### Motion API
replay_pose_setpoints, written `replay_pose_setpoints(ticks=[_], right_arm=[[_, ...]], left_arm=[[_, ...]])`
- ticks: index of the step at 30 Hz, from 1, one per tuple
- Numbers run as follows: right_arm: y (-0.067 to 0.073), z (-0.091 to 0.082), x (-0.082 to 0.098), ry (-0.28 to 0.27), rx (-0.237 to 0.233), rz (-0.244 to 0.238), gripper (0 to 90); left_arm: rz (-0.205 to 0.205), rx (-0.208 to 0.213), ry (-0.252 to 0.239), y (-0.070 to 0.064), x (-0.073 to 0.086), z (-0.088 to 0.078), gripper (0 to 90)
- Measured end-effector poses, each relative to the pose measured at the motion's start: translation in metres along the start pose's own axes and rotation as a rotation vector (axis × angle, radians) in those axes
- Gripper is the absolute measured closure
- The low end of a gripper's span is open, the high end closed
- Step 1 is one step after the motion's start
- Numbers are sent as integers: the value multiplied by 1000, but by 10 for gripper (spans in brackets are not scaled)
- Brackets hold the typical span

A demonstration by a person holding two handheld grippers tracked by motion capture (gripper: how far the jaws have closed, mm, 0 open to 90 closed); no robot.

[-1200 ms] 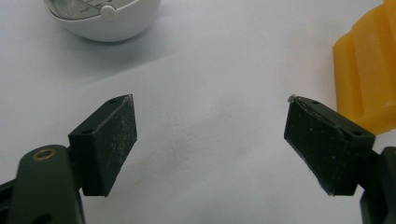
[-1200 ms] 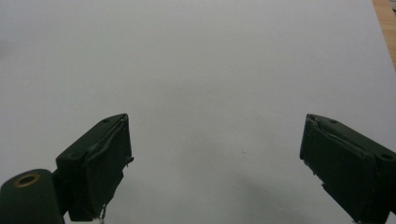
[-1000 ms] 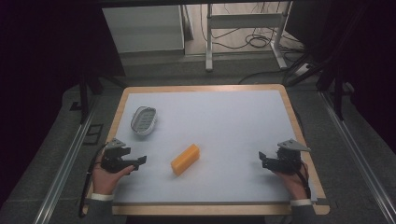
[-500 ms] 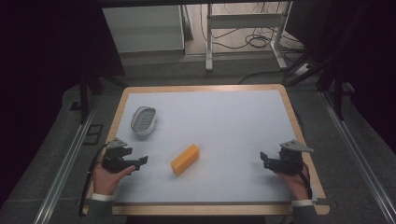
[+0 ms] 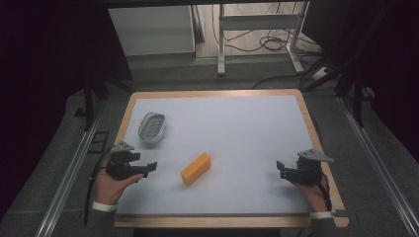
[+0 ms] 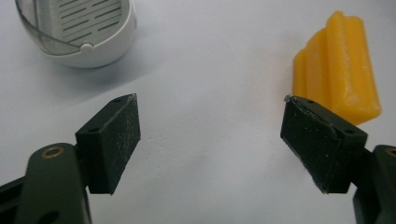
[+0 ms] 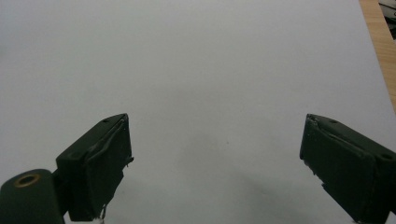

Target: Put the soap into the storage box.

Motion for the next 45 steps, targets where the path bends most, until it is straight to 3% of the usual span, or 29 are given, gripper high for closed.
replay_pose_setpoints(ticks=[28,45], right_arm=[[-3,0,5,12,16,1,91],[-3,1,5,12,26,-9,92]], left_arm=[[116,33,61,-38,-25,3,195],[163,56,97,-59,-31,18,191]])
Point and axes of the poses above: each handheld gripper's, and its own axes: z roughly forward along the jaws, x roughly out of its underside, y roughly to its left, the point moved 10 cm from there along z, roughly forward along the jaws, and after that the axes turned 1 degree about z, right-handed, at the moved point
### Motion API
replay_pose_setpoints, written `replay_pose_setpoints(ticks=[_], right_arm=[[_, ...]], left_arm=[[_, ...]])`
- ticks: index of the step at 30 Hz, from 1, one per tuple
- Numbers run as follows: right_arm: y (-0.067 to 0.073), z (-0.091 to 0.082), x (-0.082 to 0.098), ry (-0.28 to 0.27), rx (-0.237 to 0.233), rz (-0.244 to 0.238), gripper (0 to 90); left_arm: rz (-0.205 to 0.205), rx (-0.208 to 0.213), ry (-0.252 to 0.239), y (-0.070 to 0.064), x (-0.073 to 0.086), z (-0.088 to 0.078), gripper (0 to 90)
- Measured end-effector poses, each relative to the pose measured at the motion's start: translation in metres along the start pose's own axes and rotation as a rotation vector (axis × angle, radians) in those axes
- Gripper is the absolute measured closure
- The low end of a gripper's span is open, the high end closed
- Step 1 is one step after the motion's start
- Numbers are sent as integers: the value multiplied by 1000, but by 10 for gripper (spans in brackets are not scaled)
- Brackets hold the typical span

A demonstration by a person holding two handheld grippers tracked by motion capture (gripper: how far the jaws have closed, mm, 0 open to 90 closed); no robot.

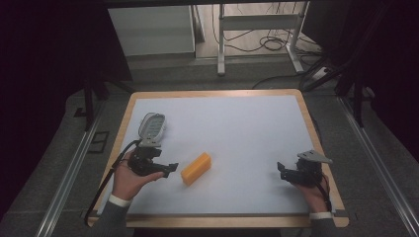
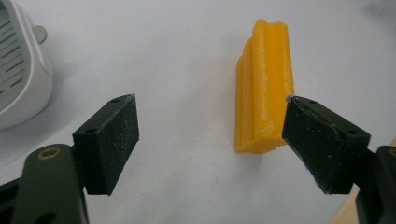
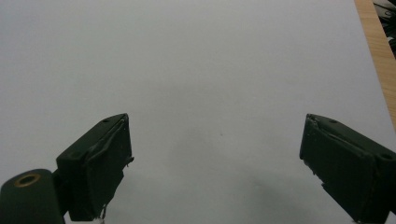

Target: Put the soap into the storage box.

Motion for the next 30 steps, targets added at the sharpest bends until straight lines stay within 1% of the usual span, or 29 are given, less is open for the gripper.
replay_pose_setpoints(ticks=[3,4,5,8,9,13,14,15,17,23,27,29,30], right_arm=[[0,0,1,4,1,-4,91],[0,0,1,5,3,-5,91],[-1,0,1,7,4,-4,91],[-1,0,1,6,4,-3,91],[-1,0,1,5,4,-3,91],[-2,0,1,5,6,-3,91],[-2,0,1,6,6,-2,91],[-2,1,2,6,6,-2,91],[-2,1,2,8,7,-2,91],[-2,1,2,9,8,-2,91],[-2,1,3,11,9,-3,91],[-2,1,3,12,11,-3,91],[-2,2,4,12,12,-4,91]], left_arm=[[13,-1,5,-3,-1,1,189],[9,1,4,-4,-2,1,189],[18,-2,6,-5,-3,1,189],[11,4,4,-8,-4,3,190],[17,3,10,-8,-3,4,190],[19,8,25,-11,-2,9,190],[22,0,34,-11,-1,12,190],[26,1,39,-12,-1,13,190],[28,6,41,-13,-1,15,189],[40,2,50,-17,-6,19,189],[51,18,60,-24,-10,27,189],[55,5,73,-23,-11,31,188],[49,0,77,-23,-13,34,188]])
Point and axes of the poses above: each handheld gripper's, and its own axes: z roughly forward along the jaws, x roughly out of its underside, y roughly to its left, the point moved 10 cm from there along z, roughly forward along the jaws, and after that the axes turned 1 degree about z, right-handed, at the moved point
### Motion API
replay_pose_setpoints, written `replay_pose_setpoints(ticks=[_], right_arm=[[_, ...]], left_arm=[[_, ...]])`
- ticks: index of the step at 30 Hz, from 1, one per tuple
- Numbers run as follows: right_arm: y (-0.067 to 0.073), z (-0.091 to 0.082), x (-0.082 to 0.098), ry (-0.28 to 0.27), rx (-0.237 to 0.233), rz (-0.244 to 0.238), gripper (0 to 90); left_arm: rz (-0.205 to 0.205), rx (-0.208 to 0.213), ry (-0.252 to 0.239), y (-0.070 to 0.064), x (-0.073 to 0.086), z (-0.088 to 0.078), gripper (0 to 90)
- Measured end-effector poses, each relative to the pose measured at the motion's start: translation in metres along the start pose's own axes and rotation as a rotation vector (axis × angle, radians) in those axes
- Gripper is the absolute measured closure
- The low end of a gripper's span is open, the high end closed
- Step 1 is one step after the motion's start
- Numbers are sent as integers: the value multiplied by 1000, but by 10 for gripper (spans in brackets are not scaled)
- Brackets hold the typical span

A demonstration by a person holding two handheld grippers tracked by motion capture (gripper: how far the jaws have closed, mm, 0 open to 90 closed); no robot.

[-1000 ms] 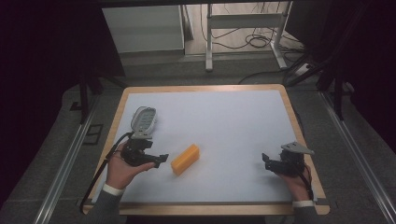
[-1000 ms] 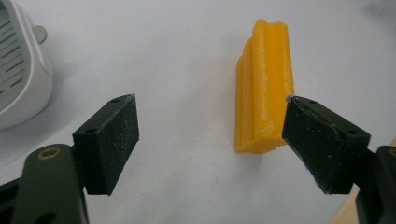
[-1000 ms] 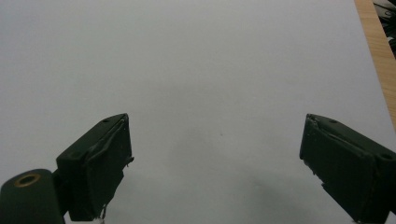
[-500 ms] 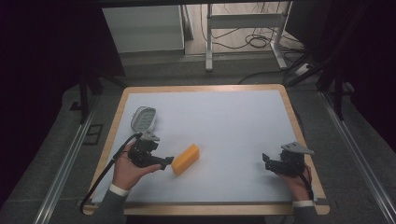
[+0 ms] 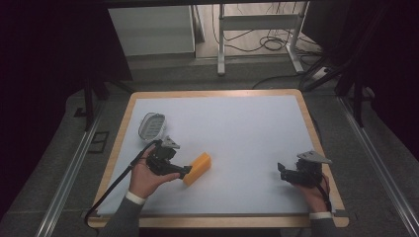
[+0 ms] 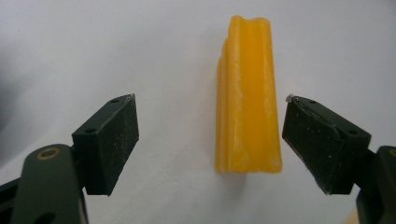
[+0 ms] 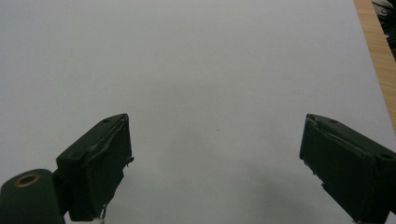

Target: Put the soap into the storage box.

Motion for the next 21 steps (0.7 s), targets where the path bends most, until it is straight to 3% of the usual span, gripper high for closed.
replay_pose_setpoints(ticks=[8,16,21], right_arm=[[0,1,1,2,2,-5,91],[0,2,2,9,9,-9,91],[1,3,3,14,13,-11,91]], left_arm=[[7,38,14,-11,-9,15,194],[23,9,64,-13,-7,31,198],[21,25,66,-20,-13,39,204]])
Point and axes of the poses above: each handheld gripper's, and its own axes: z roughly forward along the jaws, x roughly out of its underside, y roughly to its left, the point moved 10 cm from there along z, roughly forward along the jaws, and after that the axes turned 1 degree about z, right-handed, at the moved point
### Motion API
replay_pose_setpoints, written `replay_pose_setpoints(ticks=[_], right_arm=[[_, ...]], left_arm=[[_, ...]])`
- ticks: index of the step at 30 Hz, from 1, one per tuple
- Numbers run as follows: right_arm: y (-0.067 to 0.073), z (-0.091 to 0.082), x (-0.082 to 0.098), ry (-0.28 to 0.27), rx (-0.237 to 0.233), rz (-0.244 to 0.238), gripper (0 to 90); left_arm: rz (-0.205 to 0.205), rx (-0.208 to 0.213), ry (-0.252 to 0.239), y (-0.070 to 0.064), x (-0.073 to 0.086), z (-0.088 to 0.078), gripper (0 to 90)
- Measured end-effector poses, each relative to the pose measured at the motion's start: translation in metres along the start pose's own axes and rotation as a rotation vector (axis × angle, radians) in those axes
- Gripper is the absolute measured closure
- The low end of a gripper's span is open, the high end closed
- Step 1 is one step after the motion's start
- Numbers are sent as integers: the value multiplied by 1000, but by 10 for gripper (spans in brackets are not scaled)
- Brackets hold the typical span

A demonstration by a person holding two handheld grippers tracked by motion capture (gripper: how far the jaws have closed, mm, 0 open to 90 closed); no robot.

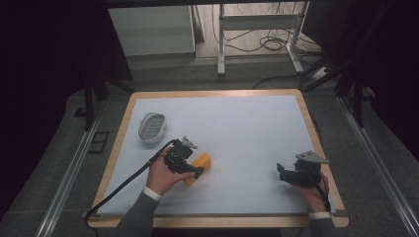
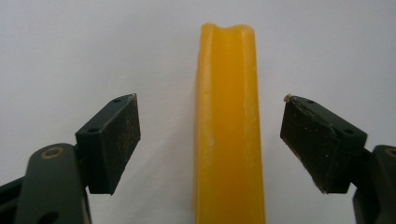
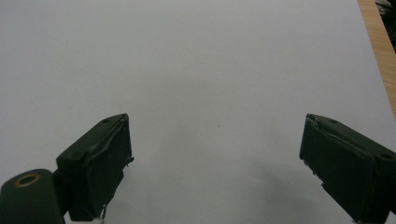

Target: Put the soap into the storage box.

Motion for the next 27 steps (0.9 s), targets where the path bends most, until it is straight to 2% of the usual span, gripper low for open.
replay_pose_setpoints(ticks=[10,16,20,27], right_arm=[[-2,-1,0,-4,2,4,92],[-3,-1,0,-5,8,11,91],[-4,-1,0,-6,8,9,91],[-6,-1,0,-6,12,13,92]], left_arm=[[-5,-1,55,0,5,17,258],[-13,-5,60,0,5,23,353],[-14,11,79,-2,8,28,408],[0,19,86,-7,11,29,545]])
Point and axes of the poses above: each handheld gripper's, and its own axes: z roughly forward along the jaws, x roughly out of its underside, y roughly to its left, the point moved 10 cm from there along z, roughly forward along the jaws, and after that the axes turned 1 degree about z, right-handed, at the moved point
